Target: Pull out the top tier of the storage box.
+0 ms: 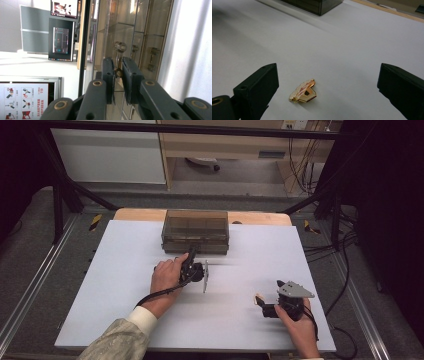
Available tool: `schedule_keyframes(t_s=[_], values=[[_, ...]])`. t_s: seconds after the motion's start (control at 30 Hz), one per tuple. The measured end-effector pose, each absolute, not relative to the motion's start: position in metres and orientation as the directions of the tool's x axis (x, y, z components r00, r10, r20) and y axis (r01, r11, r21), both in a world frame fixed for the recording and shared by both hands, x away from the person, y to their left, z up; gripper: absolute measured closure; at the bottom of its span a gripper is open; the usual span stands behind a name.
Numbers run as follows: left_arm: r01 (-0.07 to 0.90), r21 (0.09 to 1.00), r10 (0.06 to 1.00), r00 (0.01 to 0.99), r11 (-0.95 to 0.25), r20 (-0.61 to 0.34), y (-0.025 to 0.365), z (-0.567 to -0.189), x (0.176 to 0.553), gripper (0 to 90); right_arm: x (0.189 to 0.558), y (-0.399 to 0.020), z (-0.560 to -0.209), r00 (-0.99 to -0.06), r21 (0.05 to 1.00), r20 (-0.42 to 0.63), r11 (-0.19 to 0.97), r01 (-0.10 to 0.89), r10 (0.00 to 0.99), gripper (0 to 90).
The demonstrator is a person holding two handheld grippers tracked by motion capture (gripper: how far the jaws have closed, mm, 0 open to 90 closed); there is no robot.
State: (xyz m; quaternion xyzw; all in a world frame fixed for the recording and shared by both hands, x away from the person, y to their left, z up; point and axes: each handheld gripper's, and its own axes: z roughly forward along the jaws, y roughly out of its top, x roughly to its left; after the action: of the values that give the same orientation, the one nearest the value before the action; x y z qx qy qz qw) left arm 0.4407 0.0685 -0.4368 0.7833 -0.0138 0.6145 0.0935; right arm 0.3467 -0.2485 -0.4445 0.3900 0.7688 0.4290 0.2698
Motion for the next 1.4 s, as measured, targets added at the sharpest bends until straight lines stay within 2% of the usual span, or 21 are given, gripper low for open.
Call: schedule_keyframes(t_s=[0.1, 0.2, 0.33, 0.4, 0.47, 0.67, 0.8, 0.97, 1.17, 1.4], values=[[-0.137, 0.163, 0.119, 0.281, -0.977, 0.952, 0.07, -0.434, 0.44, 79.5, 0.346, -0.249, -0.444, -0.55, 0.871, -0.081, 0.327, 0.367, 0.832, 4.0], [-0.147, 0.216, 0.166, 0.297, -0.965, 0.941, 0.073, -0.43, 0.436, 67.5, 0.347, -0.249, -0.444, -0.548, 0.872, -0.081, 0.325, 0.366, 0.833, 3.9], [-0.183, 0.321, 0.238, 0.369, -0.929, 0.898, 0.078, -0.42, 0.427, 60.2, 0.347, -0.249, -0.445, -0.546, 0.87, -0.079, 0.325, 0.371, 0.834, 3.8], [-0.179, 0.346, 0.255, 0.393, -0.921, 0.883, 0.08, -0.418, 0.427, 55.0, 0.347, -0.249, -0.445, -0.545, 0.871, -0.077, 0.322, 0.371, 0.835, 3.8], [-0.15, 0.426, 0.318, 0.461, -0.892, 0.828, 0.086, -0.411, 0.426, 51.1, 0.347, -0.249, -0.445, -0.544, 0.87, -0.078, 0.323, 0.372, 0.835, 3.8], [-0.128, 0.473, 0.347, 0.52, -0.872, 0.78, 0.096, -0.398, 0.426, 38.2, 0.347, -0.247, -0.445, -0.547, 0.867, -0.082, 0.33, 0.373, 0.833, 3.7], [-0.101, 0.507, 0.364, 0.58, -0.856, 0.729, 0.105, -0.391, 0.429, 33.1, 0.347, -0.247, -0.446, -0.547, 0.866, -0.08, 0.33, 0.376, 0.834, 3.7], [-0.065, 0.555, 0.388, 0.647, -0.829, 0.656, 0.124, -0.377, 0.439, 29.0, 0.347, -0.246, -0.446, -0.548, 0.865, -0.083, 0.333, 0.375, 0.832, 3.6], [-0.039, 0.594, 0.42, 0.67, -0.803, 0.612, 0.139, -0.357, 0.446, 32.8, 0.347, -0.246, -0.445, -0.545, 0.867, -0.082, 0.329, 0.373, 0.834, 3.3], [-0.001, 0.594, 0.423, 0.701, -0.805, 0.575, 0.148, -0.356, 0.464, 37.1, 0.347, -0.245, -0.445, -0.548, 0.865, -0.084, 0.334, 0.374, 0.832, 3.2]])
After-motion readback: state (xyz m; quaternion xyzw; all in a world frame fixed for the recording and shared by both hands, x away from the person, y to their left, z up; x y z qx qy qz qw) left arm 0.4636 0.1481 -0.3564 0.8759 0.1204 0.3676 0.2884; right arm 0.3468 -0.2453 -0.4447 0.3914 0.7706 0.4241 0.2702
